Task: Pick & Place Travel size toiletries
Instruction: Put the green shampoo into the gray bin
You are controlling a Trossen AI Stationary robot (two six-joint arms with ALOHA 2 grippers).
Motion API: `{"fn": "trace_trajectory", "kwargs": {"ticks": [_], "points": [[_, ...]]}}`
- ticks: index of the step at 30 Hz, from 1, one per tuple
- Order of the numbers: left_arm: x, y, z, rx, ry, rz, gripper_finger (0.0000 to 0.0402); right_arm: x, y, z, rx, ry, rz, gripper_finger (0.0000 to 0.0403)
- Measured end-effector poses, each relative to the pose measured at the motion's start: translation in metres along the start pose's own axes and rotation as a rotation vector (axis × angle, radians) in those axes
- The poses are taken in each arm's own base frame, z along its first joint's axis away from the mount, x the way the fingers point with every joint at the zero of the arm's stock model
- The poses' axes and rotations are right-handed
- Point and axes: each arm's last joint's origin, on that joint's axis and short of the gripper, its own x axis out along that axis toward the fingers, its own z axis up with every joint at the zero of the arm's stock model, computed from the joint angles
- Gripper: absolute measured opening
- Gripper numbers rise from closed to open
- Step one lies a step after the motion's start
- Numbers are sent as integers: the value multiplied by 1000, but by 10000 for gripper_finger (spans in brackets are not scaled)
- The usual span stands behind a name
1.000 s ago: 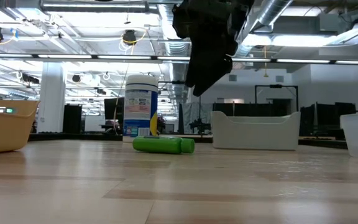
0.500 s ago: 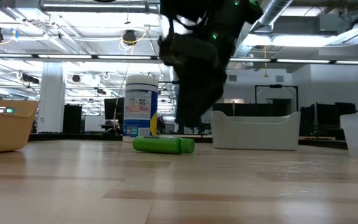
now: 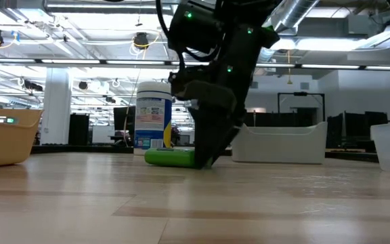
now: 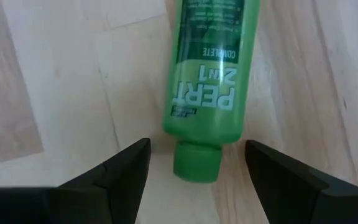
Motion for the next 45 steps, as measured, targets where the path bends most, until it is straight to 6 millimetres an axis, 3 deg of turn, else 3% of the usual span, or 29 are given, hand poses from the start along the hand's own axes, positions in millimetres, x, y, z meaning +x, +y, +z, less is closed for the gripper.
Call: {"fn": "trace_trajectory", "kwargs": {"ticks": [8,21,27,29,32,37,42,45], "points": [[0,0,0,1,0,0,270,7,0,-1,-1,15,-7,243],[0,0,0,1,0,0,270,9,-7,-3,37,55,-14,93],[0,0,0,-1,0,0,270,-2,-7,-1,59,76,15,83],[0,0,0,-1,0,0,270,-13,-10,-1,80,97,21,83],[0,0,0,-1,0,0,270,-44,-19,7,102,37,49,83],[0,0,0,-1,-2,-1,270,-96,-51,12,137,-21,12,83],[0,0,1,0,-6,-2,270,-149,-85,-1,159,-21,-85,83],[0,0,1,0,-6,-2,270,-169,-107,-14,172,-5,-183,83]]}}
